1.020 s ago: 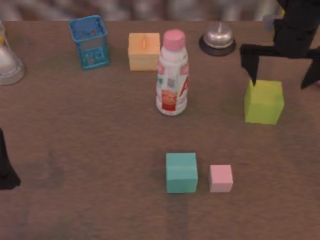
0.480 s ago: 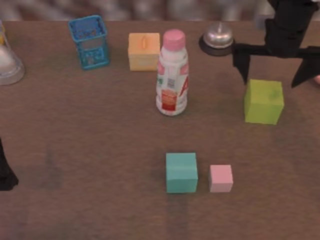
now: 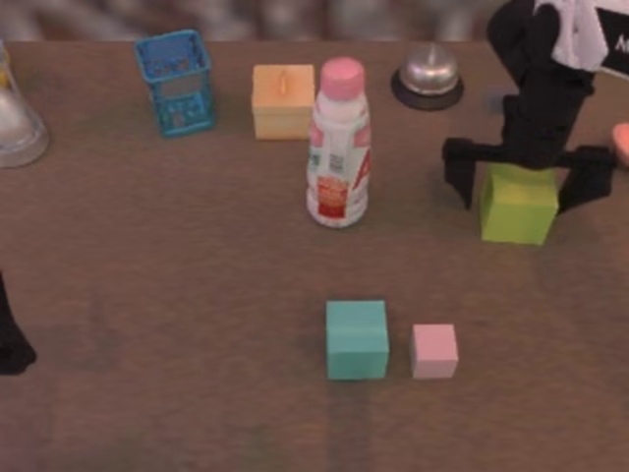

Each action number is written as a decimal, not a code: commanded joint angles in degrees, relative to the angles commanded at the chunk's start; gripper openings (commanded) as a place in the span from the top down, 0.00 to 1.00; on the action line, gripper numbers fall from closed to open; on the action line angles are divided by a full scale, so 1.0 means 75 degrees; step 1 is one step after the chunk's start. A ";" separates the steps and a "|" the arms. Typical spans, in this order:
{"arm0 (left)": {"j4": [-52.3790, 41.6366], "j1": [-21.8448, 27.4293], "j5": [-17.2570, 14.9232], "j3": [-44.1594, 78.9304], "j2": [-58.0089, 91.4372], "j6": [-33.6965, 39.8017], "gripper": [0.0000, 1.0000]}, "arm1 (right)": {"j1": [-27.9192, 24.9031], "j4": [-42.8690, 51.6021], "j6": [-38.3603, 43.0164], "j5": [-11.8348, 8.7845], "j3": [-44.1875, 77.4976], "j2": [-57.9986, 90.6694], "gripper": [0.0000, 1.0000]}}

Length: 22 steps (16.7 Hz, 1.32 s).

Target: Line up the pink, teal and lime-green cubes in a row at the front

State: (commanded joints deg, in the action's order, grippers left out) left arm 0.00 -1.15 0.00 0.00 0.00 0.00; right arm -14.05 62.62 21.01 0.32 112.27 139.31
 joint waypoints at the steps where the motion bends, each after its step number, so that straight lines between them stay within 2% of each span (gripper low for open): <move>1: 0.0000 0.0000 0.0000 0.0000 0.0000 0.0000 0.00 | -0.0004 -0.0164 0.0004 0.0001 -0.0152 0.0038 0.00; 6: 0.0000 0.0000 0.0000 0.0000 0.0000 0.0000 0.00 | -0.0006 -0.0259 0.0007 0.0001 -0.0243 0.0061 0.00; 19: 0.0000 0.0000 0.0000 0.0000 0.0000 0.0000 0.00 | -0.0006 -0.0259 0.0007 0.0001 -0.0243 0.0061 0.98; 22: 0.0000 0.0000 0.0000 0.0000 0.0000 0.0000 0.00 | -0.0006 -0.0259 0.0007 0.0001 -0.0243 0.0061 1.00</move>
State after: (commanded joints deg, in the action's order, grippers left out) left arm 0.00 -1.15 0.00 0.00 0.00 0.00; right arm -14.09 60.68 21.07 0.32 110.45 139.77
